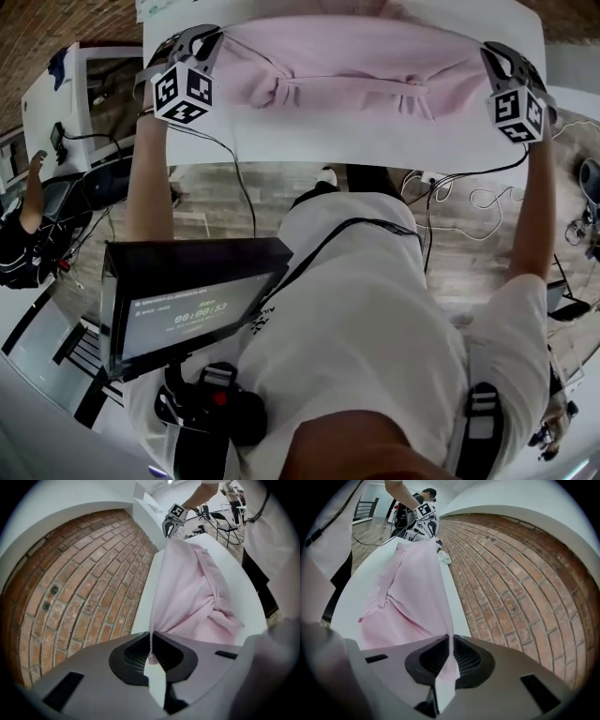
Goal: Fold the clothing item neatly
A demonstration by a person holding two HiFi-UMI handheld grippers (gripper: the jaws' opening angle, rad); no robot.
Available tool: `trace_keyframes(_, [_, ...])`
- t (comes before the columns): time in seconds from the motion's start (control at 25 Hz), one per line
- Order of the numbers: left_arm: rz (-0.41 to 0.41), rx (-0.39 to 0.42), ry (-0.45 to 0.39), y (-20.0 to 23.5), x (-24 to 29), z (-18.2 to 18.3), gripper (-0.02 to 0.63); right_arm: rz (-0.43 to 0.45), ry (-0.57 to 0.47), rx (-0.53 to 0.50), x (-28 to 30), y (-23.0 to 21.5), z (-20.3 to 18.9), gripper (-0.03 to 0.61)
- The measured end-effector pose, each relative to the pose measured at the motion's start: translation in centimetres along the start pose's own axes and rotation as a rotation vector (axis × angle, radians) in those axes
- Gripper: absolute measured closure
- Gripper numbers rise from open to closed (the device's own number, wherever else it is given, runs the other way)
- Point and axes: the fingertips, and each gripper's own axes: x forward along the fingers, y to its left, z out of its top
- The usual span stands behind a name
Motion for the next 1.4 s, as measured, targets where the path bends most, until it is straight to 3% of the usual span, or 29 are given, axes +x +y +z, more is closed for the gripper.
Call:
trace_keyframes(0.28, [-0.113,-0.024,0.092,3.2,9.6,-2.5,0.594,0.116,0.007,0.009,10.3,-2.5,-1.8,0.545])
trace_keyframes(0.52, [-0.189,-0.056,0.177,2.1,17.2,-5.1,0.592,0.205,0.053,0.012,16.9,-1.2,-2.9,0.545])
trace_keyframes(0.6, [-0.182,-0.126,0.197,1.9,19.3,-6.1,0.547,0.216,0.073,0.013,18.5,-0.4,-3.6,0.543])
trace_keyframes(0.68, [-0.182,-0.264,0.206,1.9,20.7,-7.3,0.367,0.221,0.113,0.019,19.9,0.1,-4.8,0.462])
trace_keyframes(0.76, [-0.164,-0.405,0.199,2.6,20.9,-8.3,0.350,0.213,0.145,0.050,20.6,-0.1,-6.1,0.405])
trace_keyframes(0.84, [-0.115,-0.500,0.172,3.8,20.1,-8.6,0.350,0.182,0.129,0.117,20.2,-1.3,-6.3,0.405])
trace_keyframes(1.0, [-0.023,-0.635,0.020,5.0,17.2,-5.2,0.351,0.114,0.037,0.233,17.4,-3.0,-4.0,0.407])
trace_keyframes(1.04, [-0.013,-0.659,-0.027,4.8,16.4,-3.8,0.353,0.101,0.003,0.268,16.6,-3.3,-3.1,0.417])
trace_keyframes(1.08, [-0.004,-0.668,-0.068,4.5,15.7,-2.4,0.387,0.089,-0.035,0.308,15.8,-3.4,-2.0,0.486])
trace_keyframes(1.12, [0.003,-0.663,-0.099,4.1,15.0,-1.0,0.447,0.081,-0.070,0.346,15.1,-3.3,-1.0,0.556])
trace_keyframes(1.2, [0.008,-0.637,-0.134,2.9,14.1,1.2,0.589,0.094,-0.120,0.392,14.3,-2.1,0.8,0.574])
trace_keyframes(1.32, [-0.034,-0.645,-0.129,-0.2,14.0,3.2,0.612,0.134,-0.151,0.417,14.2,0.9,3.0,0.574])
trace_keyframes(1.4, [-0.029,-0.658,-0.066,-2.3,14.6,2.5,0.612,0.126,-0.144,0.435,14.4,2.6,4.0,0.574])
